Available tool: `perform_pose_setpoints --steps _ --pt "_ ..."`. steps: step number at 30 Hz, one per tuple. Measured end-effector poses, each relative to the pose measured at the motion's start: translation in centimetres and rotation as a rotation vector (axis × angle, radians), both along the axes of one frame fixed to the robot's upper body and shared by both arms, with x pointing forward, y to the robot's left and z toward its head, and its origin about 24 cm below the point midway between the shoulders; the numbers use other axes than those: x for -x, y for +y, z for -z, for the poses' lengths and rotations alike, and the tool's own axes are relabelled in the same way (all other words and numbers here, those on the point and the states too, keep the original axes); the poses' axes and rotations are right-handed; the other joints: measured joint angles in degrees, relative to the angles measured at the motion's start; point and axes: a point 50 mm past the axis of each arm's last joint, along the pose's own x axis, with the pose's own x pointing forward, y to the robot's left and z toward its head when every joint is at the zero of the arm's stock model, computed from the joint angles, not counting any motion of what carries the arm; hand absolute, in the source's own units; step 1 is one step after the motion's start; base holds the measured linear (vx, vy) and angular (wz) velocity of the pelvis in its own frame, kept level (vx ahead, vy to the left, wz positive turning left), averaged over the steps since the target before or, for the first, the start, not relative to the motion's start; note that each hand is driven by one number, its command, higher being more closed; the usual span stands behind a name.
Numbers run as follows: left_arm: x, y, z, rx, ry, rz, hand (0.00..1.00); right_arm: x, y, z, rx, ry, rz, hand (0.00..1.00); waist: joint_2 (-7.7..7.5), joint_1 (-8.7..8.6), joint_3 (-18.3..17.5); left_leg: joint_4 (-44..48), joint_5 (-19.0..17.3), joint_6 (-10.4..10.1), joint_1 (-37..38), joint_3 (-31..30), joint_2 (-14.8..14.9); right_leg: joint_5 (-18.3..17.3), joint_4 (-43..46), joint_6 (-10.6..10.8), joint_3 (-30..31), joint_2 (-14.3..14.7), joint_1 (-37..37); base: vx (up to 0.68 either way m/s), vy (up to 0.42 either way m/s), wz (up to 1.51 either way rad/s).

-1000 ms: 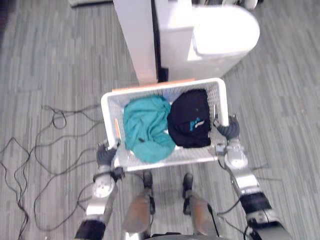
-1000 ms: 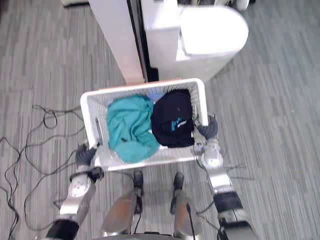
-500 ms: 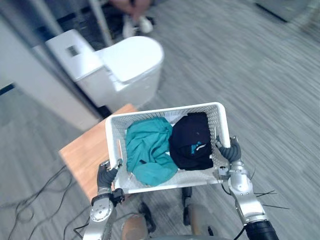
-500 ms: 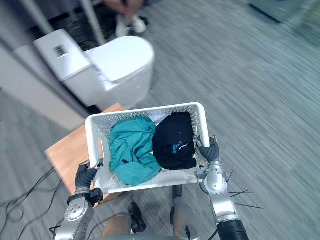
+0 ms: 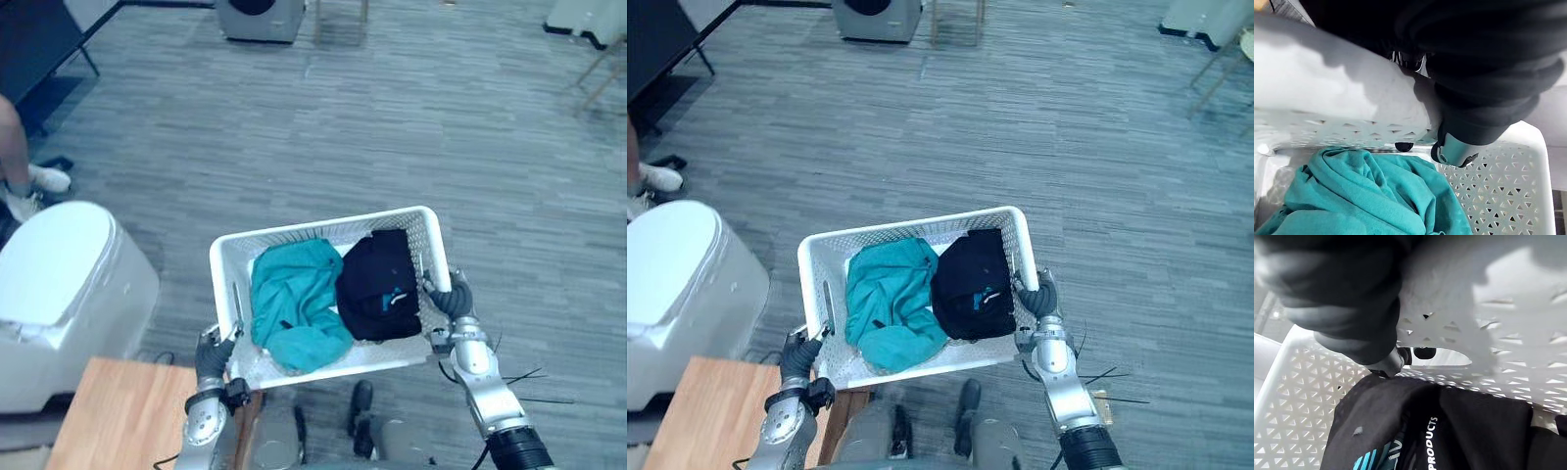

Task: Pick up the laundry basket with both hands and put the clothes into the washing machine.

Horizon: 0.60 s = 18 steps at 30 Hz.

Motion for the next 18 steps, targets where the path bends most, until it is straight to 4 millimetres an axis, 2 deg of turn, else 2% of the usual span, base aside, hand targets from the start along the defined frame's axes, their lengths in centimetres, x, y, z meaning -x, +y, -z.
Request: perform_pose_setpoints --steps 1,2,4,5,6,7,8,9,10,11,13,14,15,16,17,18 --pt "0.1 0.1 0.0 -0.004 0.004 0.000 1.00 0.0 0.1 0.0 -0.003 0.001 -0.001 1.00 -0.16 0.03 -0.1 0.3 0.0 0.0 0.1 0.1 -0.1 -0.2 1.7 0.1 0.1 -0.4 -0.1 0.39 0.018 -0.74" --pt "0.1 0.3 0.3 -0.014 0.019 0.006 1.00 -0.1 0.2 0.0 -0.004 0.001 -0.005 1.00 -1.06 -0.47 -0.2 2.3 -0.9 1.0 -0.1 0.0 -1.3 -5.7 1.3 3.3 1.2 -1.4 2.5 0.32 0.042 -0.02" --pt "0.1 0.3 0.3 -0.007 0.020 -0.004 1.00 -0.3 0.3 0.0 -0.001 0.003 -0.009 1.00 -1.83 -0.76 -0.6 1.9 -1.1 2.4 0.3 0.6 -2.4 -6.4 2.6 4.5 2.1 -2.4 1.8 0.32 0.114 -0.04" --pt "0.3 0.4 0.4 -0.009 0.026 -0.008 1.00 -0.2 0.4 0.3 -0.007 0.011 -0.008 1.00 -2.70 -0.39 -0.8 1.6 -2.1 4.0 1.7 1.6 -3.5 -8.9 7.1 5.9 3.2 -3.8 0.5 0.31 0.136 -0.15" --pt "0.5 0.4 0.5 -0.008 0.031 -0.008 1.00 -0.2 0.4 0.5 -0.009 0.022 -0.006 1.00 -3.01 -0.30 -0.7 1.5 -2.7 5.0 2.7 2.3 -3.9 -9.7 10.6 6.5 3.9 -4.7 -0.3 0.32 0.152 -0.13" --pt "0.7 0.5 0.6 -0.010 0.042 -0.009 1.00 -0.1 0.5 1.1 -0.013 0.047 -0.004 1.00 -3.70 -0.69 -0.5 1.8 -4.5 5.8 5.2 3.1 -5.0 -10.4 21.8 7.6 4.6 -7.0 -3.5 0.33 0.142 0.02" --pt "0.9 0.6 0.7 -0.020 0.060 -0.005 1.00 0.1 0.7 1.9 -0.021 0.077 0.002 1.00 -4.21 -1.22 -0.6 2.0 -6.0 6.8 8.1 3.1 -6.1 -10.1 32.7 7.6 4.0 -10.0 -6.6 0.35 0.131 0.09" --pt "1.0 0.8 0.8 -0.034 0.068 0.001 1.00 0.2 0.7 2.3 -0.026 0.094 0.005 1.00 -4.49 -1.36 -0.6 1.7 -6.6 7.4 9.9 3.2 -6.6 -9.6 37.4 6.7 3.1 -11.6 -7.8 0.40 0.079 0.06" --pt "1.1 1.1 0.8 -0.057 0.078 0.010 1.00 0.3 1.0 2.8 -0.036 0.119 0.004 1.00 -4.63 -1.54 -0.7 0.1 -7.4 7.7 13.4 3.3 -6.8 -11.0 42.4 5.3 1.3 -13.3 -9.2 0.35 0.040 0.00" --pt "1.1 1.3 0.7 -0.066 0.079 0.012 1.00 0.3 1.1 2.8 -0.041 0.120 -0.001 1.00 -4.59 -1.88 -0.8 -1.8 -7.6 7.7 15.6 3.0 -6.7 -12.4 42.6 5.0 0.0 -13.9 -10.3 0.45 0.032 0.03" --pt "0.9 1.5 0.5 -0.082 0.069 0.025 1.00 0.1 1.1 2.3 -0.041 0.098 -0.012 1.00 -4.32 -3.00 -0.7 -6.8 -8.0 6.7 19.7 2.4 -6.0 -13.9 37.2 5.3 -1.9 -14.0 -14.7 0.52 -0.003 0.03" --pt "0.6 1.3 0.4 -0.087 0.063 0.036 1.00 0.1 0.9 2.3 -0.033 0.097 -0.010 1.00 -3.88 -3.18 -0.6 -8.7 -8.1 6.2 21.5 2.4 -5.3 -13.6 32.6 5.4 -2.7 -13.7 -16.8 0.49 -0.035 -0.01" --pt "0.4 1.1 0.3 -0.091 0.059 0.047 1.00 0.1 0.6 2.2 -0.022 0.098 -0.008 1.00 -3.20 -3.64 -0.5 -10.5 -8.1 5.2 23.1 2.5 -4.3 -11.6 25.2 6.0 -3.2 -12.5 -18.3 0.66 -0.082 0.12" --pt "0.1 1.0 0.2 -0.095 0.053 0.057 1.00 0.1 0.3 2.2 -0.013 0.099 -0.007 1.00 -2.61 -4.83 -0.1 -12.6 -8.0 3.7 25.9 2.2 -2.9 -5.4 11.9 6.9 -3.5 -10.7 -19.3 0.73 -0.132 0.24" --pt "0.0 1.0 0.1 -0.096 0.049 0.058 1.00 0.2 0.3 2.3 -0.012 0.104 -0.005 1.00 -3.02 -6.01 -0.3 -14.0 -8.2 2.0 28.4 1.8 -2.5 0.6 0.4 7.4 -3.5 -9.8 -19.2 0.77 -0.157 0.26" --pt "-0.1 1.0 0.0 -0.103 0.046 0.063 1.00 0.3 0.2 2.4 -0.010 0.109 -0.003 1.00 -3.68 -6.65 -0.7 -14.8 -8.7 1.1 30.9 1.1 -2.6 4.4 -6.3 6.7 -3.5 -9.4 -19.1 0.58 -0.149 0.15"
